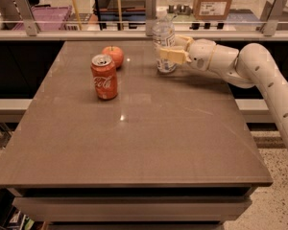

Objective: Place blue plastic bottle upright

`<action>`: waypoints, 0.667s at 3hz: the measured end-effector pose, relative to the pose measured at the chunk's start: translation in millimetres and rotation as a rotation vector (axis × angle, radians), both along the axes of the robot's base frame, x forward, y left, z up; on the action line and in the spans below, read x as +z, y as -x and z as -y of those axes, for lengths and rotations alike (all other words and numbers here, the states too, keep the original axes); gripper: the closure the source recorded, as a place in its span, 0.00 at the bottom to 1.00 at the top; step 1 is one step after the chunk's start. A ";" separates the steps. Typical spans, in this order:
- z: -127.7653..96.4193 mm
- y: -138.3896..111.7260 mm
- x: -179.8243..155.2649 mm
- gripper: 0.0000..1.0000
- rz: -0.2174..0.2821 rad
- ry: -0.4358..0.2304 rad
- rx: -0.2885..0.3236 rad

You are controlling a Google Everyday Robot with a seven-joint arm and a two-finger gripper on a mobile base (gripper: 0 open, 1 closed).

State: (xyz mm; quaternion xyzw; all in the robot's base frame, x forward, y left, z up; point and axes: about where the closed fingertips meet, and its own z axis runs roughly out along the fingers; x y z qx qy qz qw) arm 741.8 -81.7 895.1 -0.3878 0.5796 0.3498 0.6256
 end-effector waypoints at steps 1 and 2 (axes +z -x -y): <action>-3.4 0.1 0.2 0.13 0.000 0.000 0.005; -6.7 0.3 0.4 0.00 0.000 -0.001 0.010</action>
Offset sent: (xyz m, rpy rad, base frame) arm -0.0001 0.0027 0.0002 0.0003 0.0000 0.0040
